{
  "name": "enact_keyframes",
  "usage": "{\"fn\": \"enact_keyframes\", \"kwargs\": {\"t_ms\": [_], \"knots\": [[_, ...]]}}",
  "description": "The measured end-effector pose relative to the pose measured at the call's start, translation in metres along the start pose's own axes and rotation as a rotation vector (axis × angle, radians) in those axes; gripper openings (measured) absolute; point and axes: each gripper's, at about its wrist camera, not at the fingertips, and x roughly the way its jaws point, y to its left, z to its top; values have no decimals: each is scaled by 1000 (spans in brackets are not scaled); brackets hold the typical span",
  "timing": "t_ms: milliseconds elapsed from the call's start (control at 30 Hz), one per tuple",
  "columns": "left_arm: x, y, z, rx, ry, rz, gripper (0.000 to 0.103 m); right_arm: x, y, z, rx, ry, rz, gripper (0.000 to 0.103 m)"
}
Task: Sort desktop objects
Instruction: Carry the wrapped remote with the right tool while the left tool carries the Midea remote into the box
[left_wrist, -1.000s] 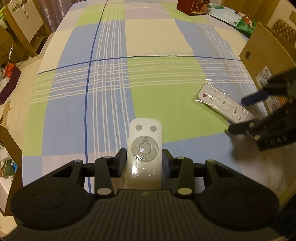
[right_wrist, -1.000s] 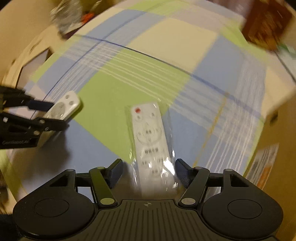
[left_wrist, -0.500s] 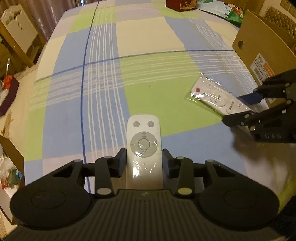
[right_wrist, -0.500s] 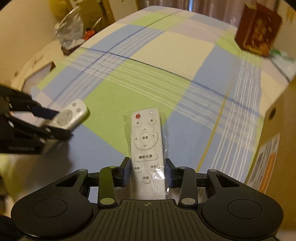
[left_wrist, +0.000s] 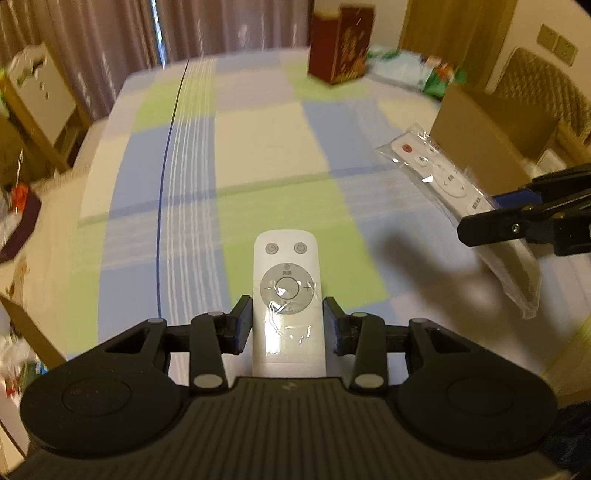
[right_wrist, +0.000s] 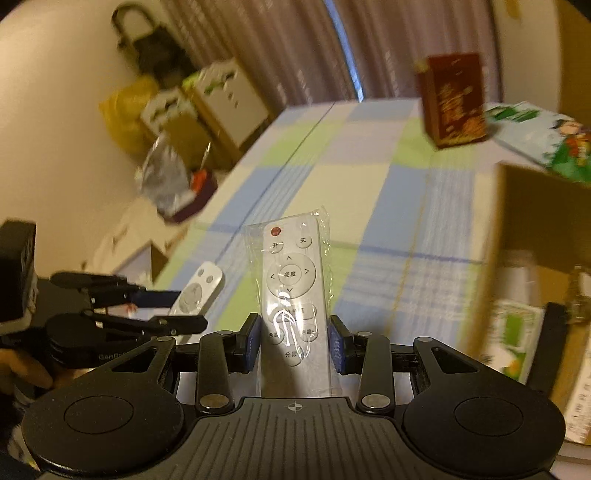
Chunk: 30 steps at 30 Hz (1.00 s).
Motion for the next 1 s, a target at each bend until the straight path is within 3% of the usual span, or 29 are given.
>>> {"fn": "enact_keyframes", "kwargs": {"t_ms": [200,467,700,1000], "knots": [[-19,-40,39,59,-96,-56,35,-78,-49,14,124,-152,-64,37],[-22,-112,97,178,-203,-162,35,-179,-128,10,266,-280,-266,37],[-17,-179,131,257,-257,-249,35,-214,-169,1,307,-254,-334,37],[-4,-232,146,279,-263,-284,35,-185,-209,9,220,-69,-350,37]]}}
